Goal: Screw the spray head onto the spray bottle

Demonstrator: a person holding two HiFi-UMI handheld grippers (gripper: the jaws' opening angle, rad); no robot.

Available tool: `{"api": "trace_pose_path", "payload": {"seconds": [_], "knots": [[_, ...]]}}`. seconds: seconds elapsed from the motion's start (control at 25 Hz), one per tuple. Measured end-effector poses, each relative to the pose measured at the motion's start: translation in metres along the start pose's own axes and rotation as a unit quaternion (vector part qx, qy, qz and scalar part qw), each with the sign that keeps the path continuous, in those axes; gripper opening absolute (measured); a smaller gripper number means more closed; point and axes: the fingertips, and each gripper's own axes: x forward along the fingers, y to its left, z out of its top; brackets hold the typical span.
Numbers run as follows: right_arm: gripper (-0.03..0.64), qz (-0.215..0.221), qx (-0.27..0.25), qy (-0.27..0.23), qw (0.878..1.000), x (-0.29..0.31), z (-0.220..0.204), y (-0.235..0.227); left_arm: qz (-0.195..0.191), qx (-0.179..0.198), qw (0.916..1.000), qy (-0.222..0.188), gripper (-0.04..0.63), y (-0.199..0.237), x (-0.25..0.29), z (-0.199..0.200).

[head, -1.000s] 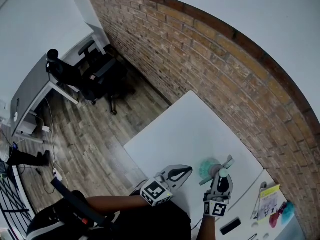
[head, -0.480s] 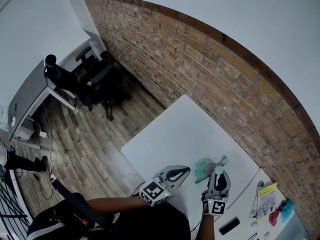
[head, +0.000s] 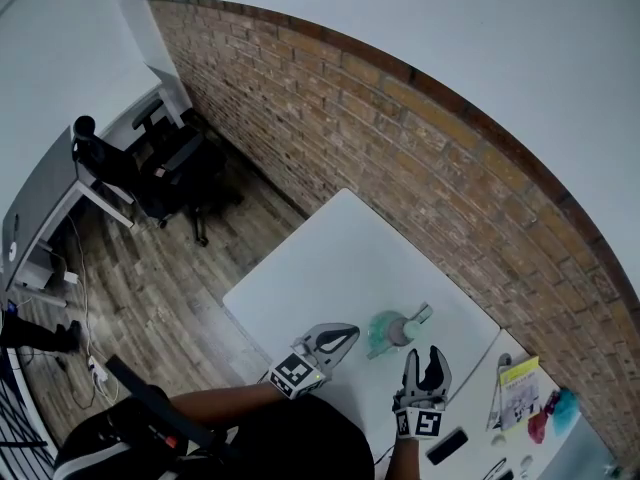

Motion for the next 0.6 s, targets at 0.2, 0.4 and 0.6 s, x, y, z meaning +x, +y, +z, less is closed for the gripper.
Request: {"api": "trace_pose_path", "payload": {"seconds": [0.2,0.4,0.6], "knots": [[0.153,-0.012,-0.002,0.006,1.0,-0.016,-0.003,-0.003,-0.027,0.05,0.9984,0.003,0.0,-0.009,0.018,-0.017],[0.153,0.001,-0.007,0.011,1.0,-0.02,-0.004,0.01,-0.082,0.079,0.9934,-0.004,0.0,-0.018,0.034,-0.023],[0.153,-0.002,-0.019,0.015,1.0,-0.02,-0.001,0.012,-0.095,0.084,0.9918,0.016,0.0,-0.013,0.045,-0.039]]}}
